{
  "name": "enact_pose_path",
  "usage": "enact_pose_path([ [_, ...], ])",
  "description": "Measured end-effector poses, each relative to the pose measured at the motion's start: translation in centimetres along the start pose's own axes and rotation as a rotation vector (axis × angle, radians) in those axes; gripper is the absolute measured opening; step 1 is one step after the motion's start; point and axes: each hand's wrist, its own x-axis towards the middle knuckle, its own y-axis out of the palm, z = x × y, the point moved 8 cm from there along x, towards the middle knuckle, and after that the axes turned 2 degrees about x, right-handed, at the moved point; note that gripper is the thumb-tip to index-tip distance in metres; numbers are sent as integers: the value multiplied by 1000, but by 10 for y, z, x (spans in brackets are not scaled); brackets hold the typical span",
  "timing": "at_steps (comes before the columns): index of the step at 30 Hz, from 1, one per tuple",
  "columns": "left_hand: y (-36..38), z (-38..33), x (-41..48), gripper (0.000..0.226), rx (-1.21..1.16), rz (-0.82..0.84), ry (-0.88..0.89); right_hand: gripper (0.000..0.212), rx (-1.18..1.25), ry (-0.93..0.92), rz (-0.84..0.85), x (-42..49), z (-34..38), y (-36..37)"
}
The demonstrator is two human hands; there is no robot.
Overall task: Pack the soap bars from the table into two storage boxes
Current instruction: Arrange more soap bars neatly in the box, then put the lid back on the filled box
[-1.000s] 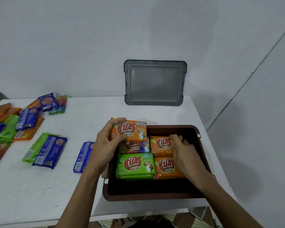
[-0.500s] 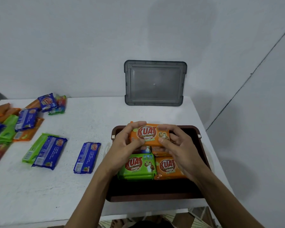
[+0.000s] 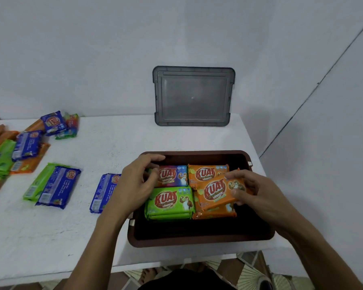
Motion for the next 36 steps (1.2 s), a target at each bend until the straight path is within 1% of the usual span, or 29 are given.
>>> enact_pose_path([
  [3, 4, 3, -2, 29, 28, 13, -12, 23, -31, 36, 54, -2, -10, 9],
  [6, 5, 4, -2, 29, 31, 16, -6, 23, -118, 47, 41, 1, -18, 19],
  [11, 7, 7, -2, 29, 38, 18, -8, 18, -433, 13, -6, 5, -17, 22],
  [14, 7, 7, -2, 30, 55, 18, -5, 22, -610, -62, -27, 5, -8, 29],
  [16, 8, 7, -2, 30, 64, 16, -5, 26, -721, -76, -35, 5, -6, 34],
  [18, 8, 8, -3, 29, 59, 9, -4, 27, -766, -70, -29, 8, -8, 35],
  [22, 6, 8, -1, 28, 31, 13, -10, 28, -729, -16, 21, 13, -9, 30],
  [26, 1, 5, 9, 25, -8, 5, -17, 23, -749, -14, -63, 28, 18, 9],
  [28, 0, 4, 18, 25, -20, 4, -28, 24, -711, -20, -83, 41, 36, -3],
  [30, 1, 2, 31, 24, -16, 13, -38, 28, -615, -21, -83, 57, 54, -14],
  [32, 4, 0, 48, 23, -15, 22, -44, 30, -497, -55, -123, 76, 69, -27],
  [36, 10, 1, 95, 22, 14, -4, -59, 24, -261, -130, -183, 127, 81, -46],
])
